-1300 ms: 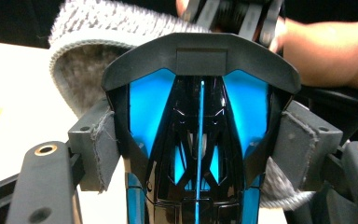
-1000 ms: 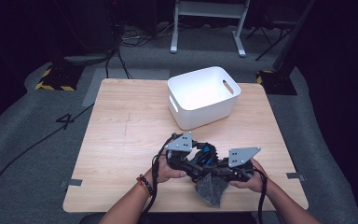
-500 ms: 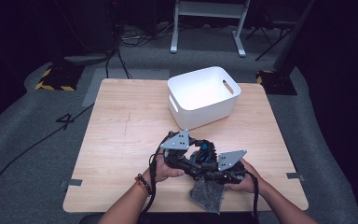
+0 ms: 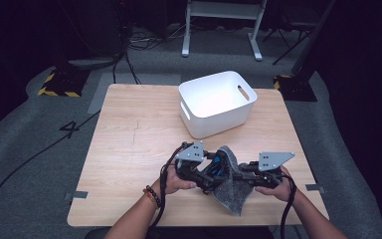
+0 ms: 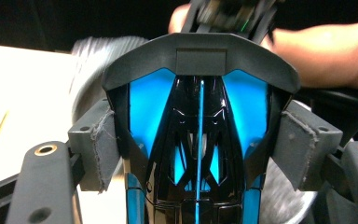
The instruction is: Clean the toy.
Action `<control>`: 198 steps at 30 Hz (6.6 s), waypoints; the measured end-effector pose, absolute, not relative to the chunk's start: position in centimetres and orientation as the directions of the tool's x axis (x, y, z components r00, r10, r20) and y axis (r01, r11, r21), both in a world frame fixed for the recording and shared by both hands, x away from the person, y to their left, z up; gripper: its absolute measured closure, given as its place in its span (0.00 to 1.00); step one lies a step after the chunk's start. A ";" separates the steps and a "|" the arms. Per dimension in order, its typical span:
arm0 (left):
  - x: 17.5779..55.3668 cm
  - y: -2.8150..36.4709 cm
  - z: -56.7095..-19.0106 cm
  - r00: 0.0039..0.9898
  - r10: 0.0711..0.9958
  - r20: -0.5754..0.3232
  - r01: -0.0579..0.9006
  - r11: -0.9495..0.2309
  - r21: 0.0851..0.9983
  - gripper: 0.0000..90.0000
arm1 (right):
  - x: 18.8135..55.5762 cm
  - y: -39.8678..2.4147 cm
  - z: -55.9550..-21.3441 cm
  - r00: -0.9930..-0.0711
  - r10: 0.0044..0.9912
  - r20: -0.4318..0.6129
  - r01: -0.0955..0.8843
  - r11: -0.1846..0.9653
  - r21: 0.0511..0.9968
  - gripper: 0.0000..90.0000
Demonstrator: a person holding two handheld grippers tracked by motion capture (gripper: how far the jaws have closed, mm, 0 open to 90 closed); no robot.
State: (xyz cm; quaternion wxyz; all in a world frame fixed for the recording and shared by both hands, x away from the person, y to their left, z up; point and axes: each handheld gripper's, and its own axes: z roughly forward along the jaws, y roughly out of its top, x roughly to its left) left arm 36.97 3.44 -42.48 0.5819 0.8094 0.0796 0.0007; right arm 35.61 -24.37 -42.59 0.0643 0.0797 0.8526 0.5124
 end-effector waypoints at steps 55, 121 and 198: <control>39.4 6.3 -44.1 0.921 0.384 -0.067 0.270 -0.504 0.820 0.28 | 39.9 -29.6 -48.1 -0.903 0.429 -0.001 0.298 0.631 0.717 0.86; 37.5 7.5 -44.9 0.861 0.507 -0.034 0.391 -0.617 0.683 0.18 | 38.4 -28.8 -45.3 -0.908 0.415 -0.056 0.216 0.580 0.786 0.29; 36.8 10.5 -49.8 0.872 0.486 -0.052 0.403 -0.655 0.639 0.17 | 49.1 -23.1 -35.7 -0.834 0.510 -0.211 0.143 0.569 0.810 0.32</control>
